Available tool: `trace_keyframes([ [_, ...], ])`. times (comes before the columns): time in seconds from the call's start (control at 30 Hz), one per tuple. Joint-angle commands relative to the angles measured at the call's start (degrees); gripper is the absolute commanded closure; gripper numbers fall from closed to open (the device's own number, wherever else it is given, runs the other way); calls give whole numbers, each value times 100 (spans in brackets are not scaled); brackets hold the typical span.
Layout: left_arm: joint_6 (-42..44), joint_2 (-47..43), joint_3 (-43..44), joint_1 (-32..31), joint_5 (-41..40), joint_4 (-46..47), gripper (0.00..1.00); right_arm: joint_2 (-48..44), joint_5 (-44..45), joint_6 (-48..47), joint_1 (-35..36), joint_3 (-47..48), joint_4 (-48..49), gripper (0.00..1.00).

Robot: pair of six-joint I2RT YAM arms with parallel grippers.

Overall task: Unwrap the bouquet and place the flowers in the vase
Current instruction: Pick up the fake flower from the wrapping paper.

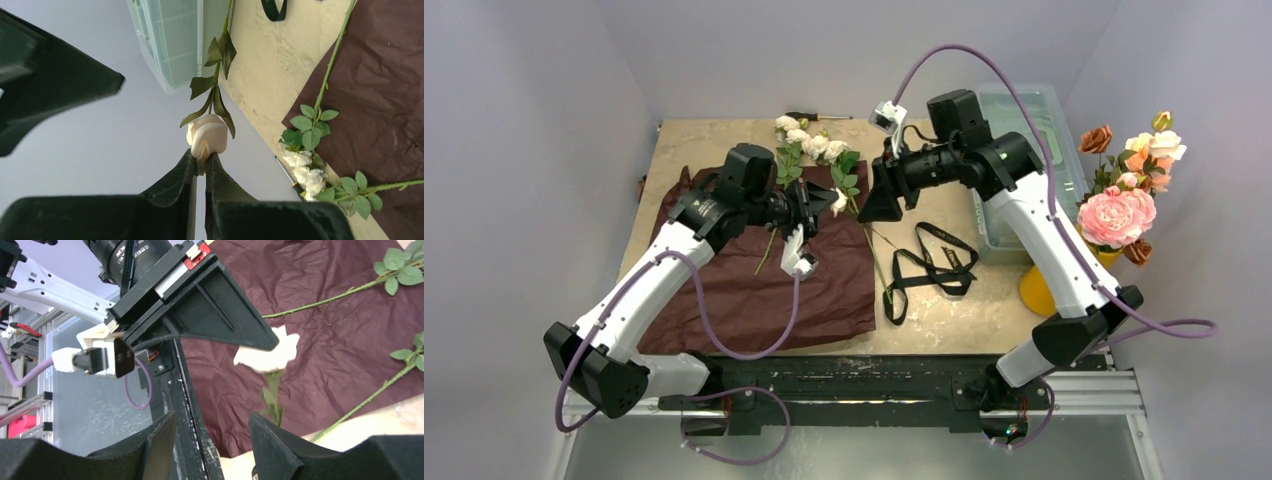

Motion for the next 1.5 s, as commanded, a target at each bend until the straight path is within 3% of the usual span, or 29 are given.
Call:
trace_keyframes([
  [0.0, 1446, 31, 229, -103, 678, -302, 100, 107, 86, -158, 259, 115, -133, 43],
  [0.43, 2034, 100, 459, -239, 922, -669, 100, 262, 1376, -548, 464, -11, -408, 57],
  [0.87, 2058, 69, 459, -357, 908, -587, 100, 458, 1283, -670, 670, 27, -453, 61],
  [1.1, 1963, 48, 421, -407, 885, -464, 99, 507, 1403, -785, 698, 26, -528, 97],
  [1.17, 1767, 61, 483, -419, 894, -429, 98, 479, 1445, -789, 695, 37, -523, 100],
  [1.23, 1563, 69, 532, -425, 865, -447, 86, 424, 1467, -796, 699, 60, -516, 100],
  [1.4, 572, -127, 207, -421, 710, 25, 16, 77, 1558, -712, 700, 22, -345, 100],
  [1.47, 60, -178, 192, -425, 663, 84, 3, -169, 1607, -680, 700, -107, -207, 100],
])
